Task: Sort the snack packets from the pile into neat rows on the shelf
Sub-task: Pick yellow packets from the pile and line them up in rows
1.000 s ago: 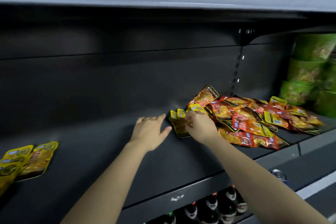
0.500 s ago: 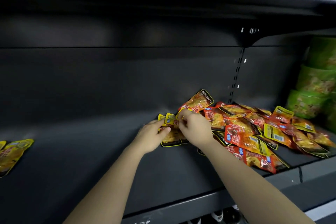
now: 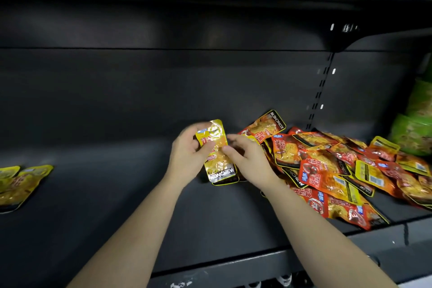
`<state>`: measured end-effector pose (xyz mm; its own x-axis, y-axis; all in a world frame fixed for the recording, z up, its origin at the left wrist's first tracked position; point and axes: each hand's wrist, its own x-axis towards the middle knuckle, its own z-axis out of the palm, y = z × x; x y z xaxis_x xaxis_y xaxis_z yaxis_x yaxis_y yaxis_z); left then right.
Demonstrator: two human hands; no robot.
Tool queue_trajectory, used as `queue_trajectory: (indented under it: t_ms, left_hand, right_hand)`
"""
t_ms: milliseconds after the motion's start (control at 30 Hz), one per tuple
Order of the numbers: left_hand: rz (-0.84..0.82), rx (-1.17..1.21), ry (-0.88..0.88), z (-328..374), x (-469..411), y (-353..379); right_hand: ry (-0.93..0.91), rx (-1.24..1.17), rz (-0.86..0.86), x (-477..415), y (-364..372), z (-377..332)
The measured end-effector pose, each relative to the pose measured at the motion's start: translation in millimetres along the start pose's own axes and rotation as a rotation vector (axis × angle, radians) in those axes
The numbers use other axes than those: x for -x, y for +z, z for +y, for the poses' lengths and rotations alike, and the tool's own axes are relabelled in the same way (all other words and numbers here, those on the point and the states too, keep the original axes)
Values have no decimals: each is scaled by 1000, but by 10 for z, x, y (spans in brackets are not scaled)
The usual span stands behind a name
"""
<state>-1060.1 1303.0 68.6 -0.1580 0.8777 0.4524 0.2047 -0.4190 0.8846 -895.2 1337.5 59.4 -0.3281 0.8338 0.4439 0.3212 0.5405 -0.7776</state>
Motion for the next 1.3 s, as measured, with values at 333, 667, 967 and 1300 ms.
queue_trajectory:
  t_ms: [333,667,967,1300]
  left_hand:
    - [-53,-227,-81,-72,3,51]
    - [-214,-841,-218,-269,92,182]
    - [-292,-633,-280,-208,69,174]
    - [-345,-496,-310,-132,66,4]
  right_hand:
    - [-22,91,321,-50,-132,116]
    - [8,227,384,-25,-198,186]
    - [16,256,346,-4,-192,141]
    - [43,278,331,-7,-186,137]
